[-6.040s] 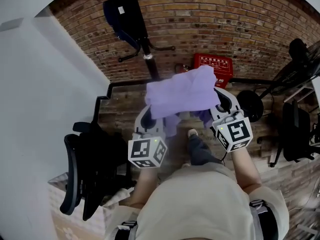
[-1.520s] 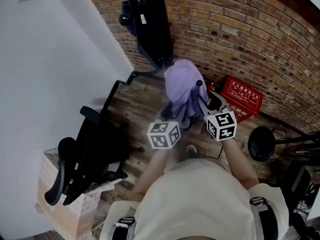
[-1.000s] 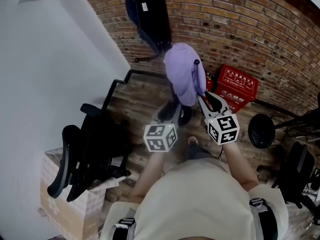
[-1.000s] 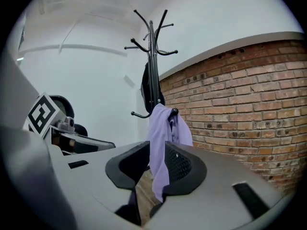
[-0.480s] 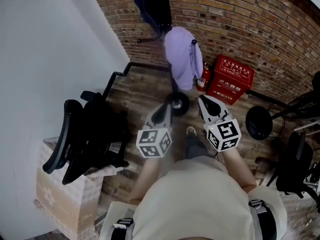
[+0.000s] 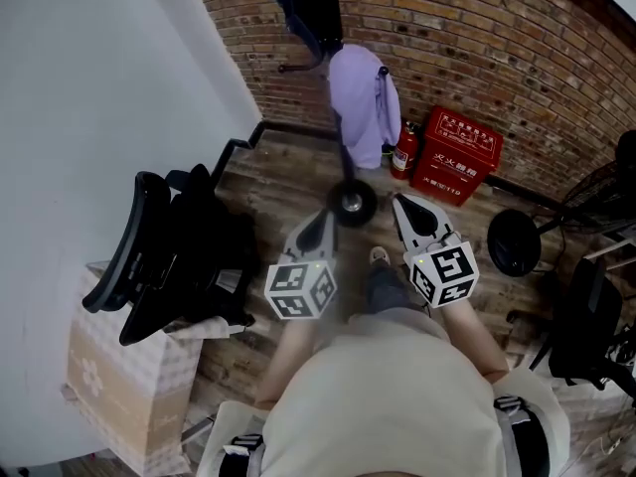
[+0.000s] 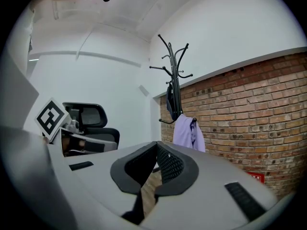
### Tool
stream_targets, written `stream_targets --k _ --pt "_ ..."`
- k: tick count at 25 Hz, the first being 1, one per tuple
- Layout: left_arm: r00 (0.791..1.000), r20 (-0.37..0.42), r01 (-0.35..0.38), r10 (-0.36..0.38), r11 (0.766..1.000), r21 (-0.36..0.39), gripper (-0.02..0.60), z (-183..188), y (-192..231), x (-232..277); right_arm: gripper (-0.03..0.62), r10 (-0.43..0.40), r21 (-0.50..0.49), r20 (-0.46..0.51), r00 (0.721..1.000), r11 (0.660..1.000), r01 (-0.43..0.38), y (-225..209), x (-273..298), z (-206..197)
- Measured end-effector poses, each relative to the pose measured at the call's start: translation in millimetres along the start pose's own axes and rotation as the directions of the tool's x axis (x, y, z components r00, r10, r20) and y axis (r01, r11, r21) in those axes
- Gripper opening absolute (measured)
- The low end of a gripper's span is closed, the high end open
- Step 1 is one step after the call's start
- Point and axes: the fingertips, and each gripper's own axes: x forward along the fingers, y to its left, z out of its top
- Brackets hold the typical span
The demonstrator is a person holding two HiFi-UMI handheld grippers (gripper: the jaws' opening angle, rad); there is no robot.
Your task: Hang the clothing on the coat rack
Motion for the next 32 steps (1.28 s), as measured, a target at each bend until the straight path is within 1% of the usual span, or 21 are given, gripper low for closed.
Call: stream_targets --k 8,24,32 --pt "1.0 0.006 0.019 -0.019 1.0 -0.001 0.012 2.9 -5.7 0.4 0.0 -0.004 -0.003 0.011 1.0 1.0 0.004 -0.7 -3.5 3.9" --pt "1.0 0.004 0.009 -0.009 1.0 0.002 0.012 8.9 1.3 9.0 0.0 0.017 -0.013 0.008 1.0 1.0 -0.017 -1.3 8.4 6.6" --pt "1.0 -0.005 0.011 -0.011 1.0 0.017 0.012 8.2 1.0 9.2 0.0 0.019 -0.009 0.011 1.0 1.0 -0.019 -1.3 9.2 6.8"
